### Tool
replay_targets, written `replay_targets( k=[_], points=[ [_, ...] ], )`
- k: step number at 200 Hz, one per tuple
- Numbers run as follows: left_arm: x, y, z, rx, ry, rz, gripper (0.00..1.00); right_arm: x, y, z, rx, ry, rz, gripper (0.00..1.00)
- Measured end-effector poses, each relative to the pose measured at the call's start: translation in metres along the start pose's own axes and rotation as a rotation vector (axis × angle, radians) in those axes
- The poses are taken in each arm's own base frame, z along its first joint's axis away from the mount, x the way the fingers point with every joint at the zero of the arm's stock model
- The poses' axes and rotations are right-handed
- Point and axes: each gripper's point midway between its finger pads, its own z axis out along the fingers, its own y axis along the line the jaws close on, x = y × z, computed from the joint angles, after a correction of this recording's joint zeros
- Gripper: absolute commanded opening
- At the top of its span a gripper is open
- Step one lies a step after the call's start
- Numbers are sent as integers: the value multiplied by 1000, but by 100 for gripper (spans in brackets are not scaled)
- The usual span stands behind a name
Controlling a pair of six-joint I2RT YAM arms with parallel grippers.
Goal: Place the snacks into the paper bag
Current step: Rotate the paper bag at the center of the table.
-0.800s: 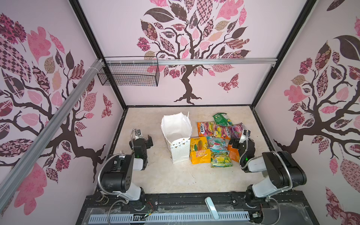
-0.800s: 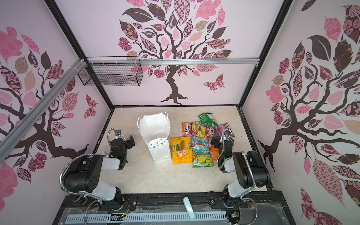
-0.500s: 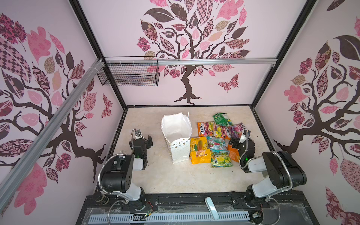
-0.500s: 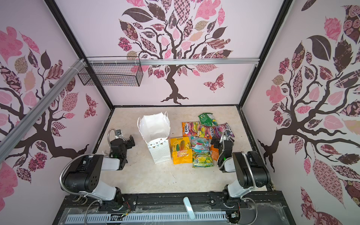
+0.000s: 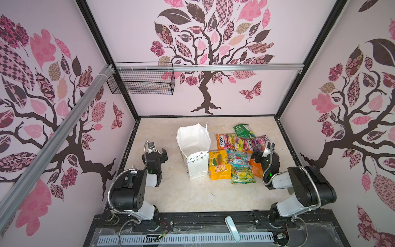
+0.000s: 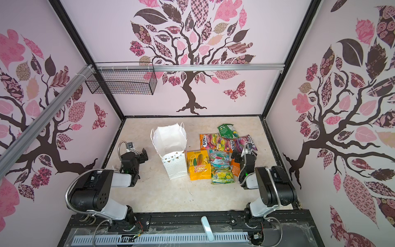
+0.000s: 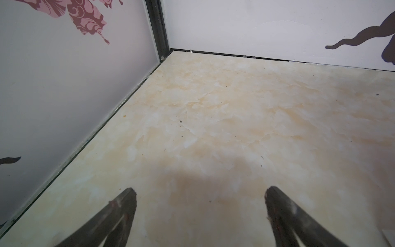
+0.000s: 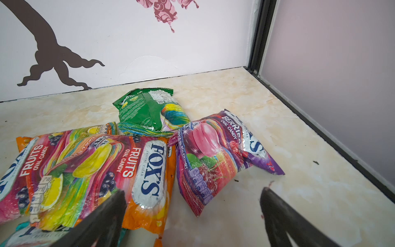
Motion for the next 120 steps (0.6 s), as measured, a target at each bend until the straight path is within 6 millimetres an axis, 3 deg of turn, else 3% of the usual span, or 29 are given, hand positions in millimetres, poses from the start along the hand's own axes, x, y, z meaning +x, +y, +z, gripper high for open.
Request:
replay_targets(
  k=[100,120],
  points=[
    [0,0,0,-2,3,2,98,0,0,0,0,0,0,100],
    [-10,1,5,-19,41,6,98,0,-1,2,11,9,-2,100]
  ],
)
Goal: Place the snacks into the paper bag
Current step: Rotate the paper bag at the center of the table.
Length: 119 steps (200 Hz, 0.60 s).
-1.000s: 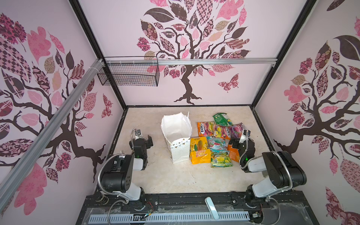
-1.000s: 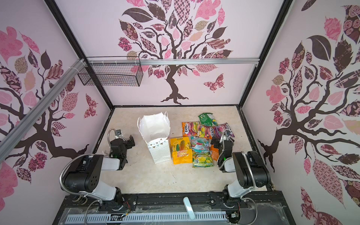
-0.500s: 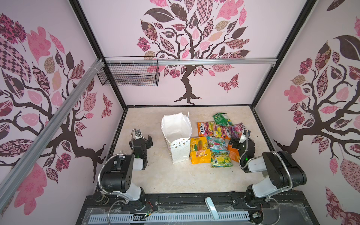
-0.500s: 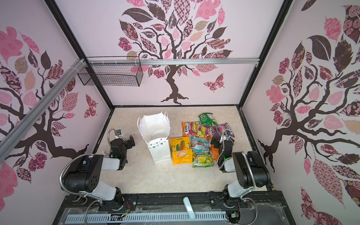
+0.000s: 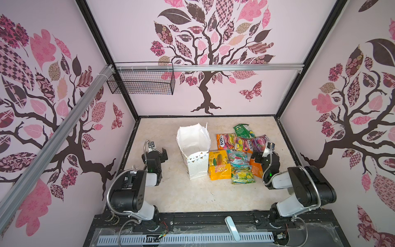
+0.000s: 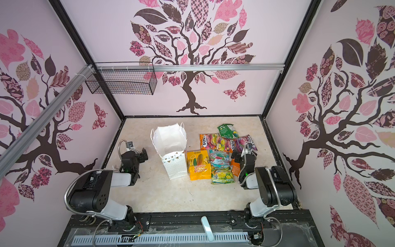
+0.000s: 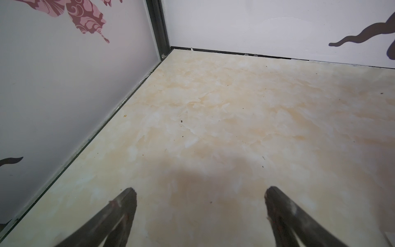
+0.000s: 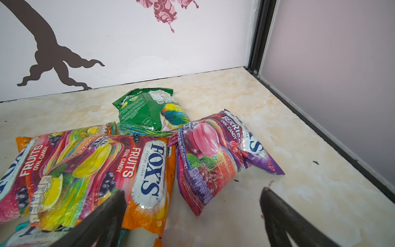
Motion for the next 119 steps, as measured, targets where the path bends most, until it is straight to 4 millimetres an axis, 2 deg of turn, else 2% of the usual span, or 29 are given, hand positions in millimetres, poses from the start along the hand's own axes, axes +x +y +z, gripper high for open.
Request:
replay_targets(
  k=[14,21,38,50,68,85,102,119],
  points=[
    [-22,1,2,-19,23,-30,98,-5,0,5,16,25,-5,100],
    [-38,2,3,-26,24,-55,98,-14,1,8,19,24,-2,100],
    [-76,3,-4,-33,19,-137,98,-52,8,9,-3,-13,46,100],
    [-91,3,-14,-23,16,-201,98,-82,20,3,-55,-51,78,99],
    [-95,1,-32,7,41,-268,97,-124,48,-8,-152,-77,93,97],
    [-90,-3,-48,24,109,-294,98,-149,81,-25,-261,-67,73,96],
    [-94,-6,-68,50,156,-320,98,-157,105,-46,-364,-38,58,92],
    [-114,-8,-96,109,144,-357,98,-154,117,-67,-456,6,71,89]
  ],
)
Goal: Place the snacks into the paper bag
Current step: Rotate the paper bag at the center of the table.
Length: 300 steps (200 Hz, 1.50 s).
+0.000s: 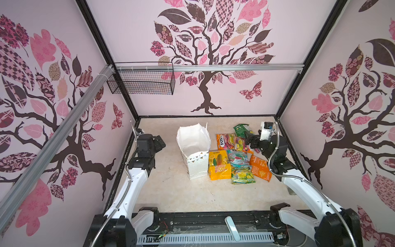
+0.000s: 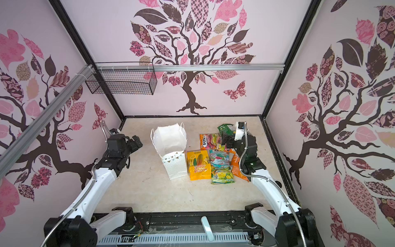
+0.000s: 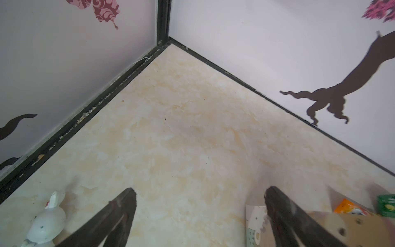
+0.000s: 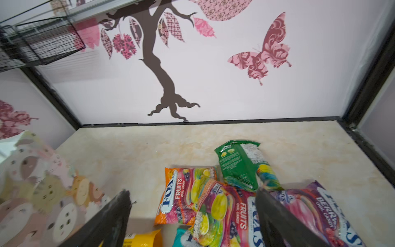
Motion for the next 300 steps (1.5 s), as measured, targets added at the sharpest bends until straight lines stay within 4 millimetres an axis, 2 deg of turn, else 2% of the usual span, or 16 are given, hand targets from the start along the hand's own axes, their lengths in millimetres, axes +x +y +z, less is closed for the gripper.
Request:
replay_targets(
  k=[30,47,77,109,122,147,161,176,195,228,256,275,286,300],
  points=[
    [-35,-25,-64,142,-35,6,97,7,38,-23,-196,72,68,84],
    [-45,-41,-95,233,-30,55,96,11,60,-36,-308,106,86,83],
    [-33,-60,-137,399,22,151,98,17,88,-56,-438,165,86,82],
    [-21,-81,-163,560,74,227,98,16,114,-62,-524,234,56,79],
    [-16,-88,-165,606,97,251,98,15,132,-67,-572,244,19,79],
    [-7,-99,-165,677,142,281,98,10,180,-89,-704,236,-71,79],
    [-4,-104,-164,705,159,288,97,3,192,-96,-745,221,-88,77],
    [-2,-110,-162,735,175,297,96,-1,193,-93,-737,213,-89,76],
    [-2,-115,-157,759,184,306,93,6,189,-83,-702,235,-88,75],
    [1,-120,-142,759,207,319,74,19,179,-69,-627,274,-90,74],
    [8,-127,-124,752,245,344,70,24,173,-64,-589,288,-93,73],
    [19,-138,-120,759,266,398,68,28,170,-62,-571,295,-94,73],
    [28,-148,-122,770,272,444,60,33,167,-61,-561,306,-93,73],
    [36,-157,-124,767,271,497,46,40,164,-60,-549,320,-94,73]
  ],
)
